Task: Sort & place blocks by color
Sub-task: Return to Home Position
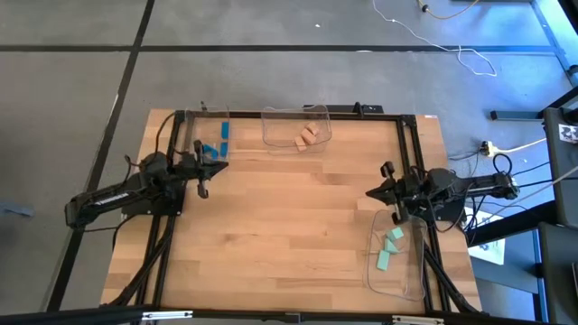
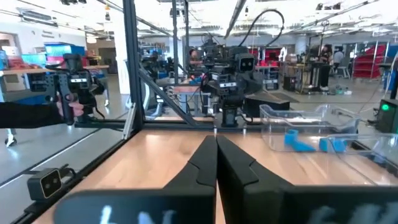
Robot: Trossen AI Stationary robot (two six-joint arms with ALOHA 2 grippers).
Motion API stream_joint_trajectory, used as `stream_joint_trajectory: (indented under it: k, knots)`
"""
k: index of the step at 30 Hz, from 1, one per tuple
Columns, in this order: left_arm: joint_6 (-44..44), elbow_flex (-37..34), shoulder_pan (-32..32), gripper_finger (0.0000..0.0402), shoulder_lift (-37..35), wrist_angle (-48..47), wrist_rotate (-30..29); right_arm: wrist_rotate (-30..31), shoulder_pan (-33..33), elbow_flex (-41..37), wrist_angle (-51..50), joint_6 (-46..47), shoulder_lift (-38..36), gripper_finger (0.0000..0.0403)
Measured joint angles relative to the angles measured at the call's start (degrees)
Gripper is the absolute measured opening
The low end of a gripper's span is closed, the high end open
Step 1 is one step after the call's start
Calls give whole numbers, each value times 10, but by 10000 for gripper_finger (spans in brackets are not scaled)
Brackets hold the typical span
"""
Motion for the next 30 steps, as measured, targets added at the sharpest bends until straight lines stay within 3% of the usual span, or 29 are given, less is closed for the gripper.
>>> stream_joint_trajectory:
  k: [6,12,30]
  knots:
    - [3,0,0,0,0,-31,-23,20,-10,0,-65,-16,3,7]
    - [-11,0,0,0,0,-60,-70,31,-11,0,-58,-15,13,17]
    - [-12,0,0,0,0,-61,-72,31,-11,0,-58,-15,13,18]
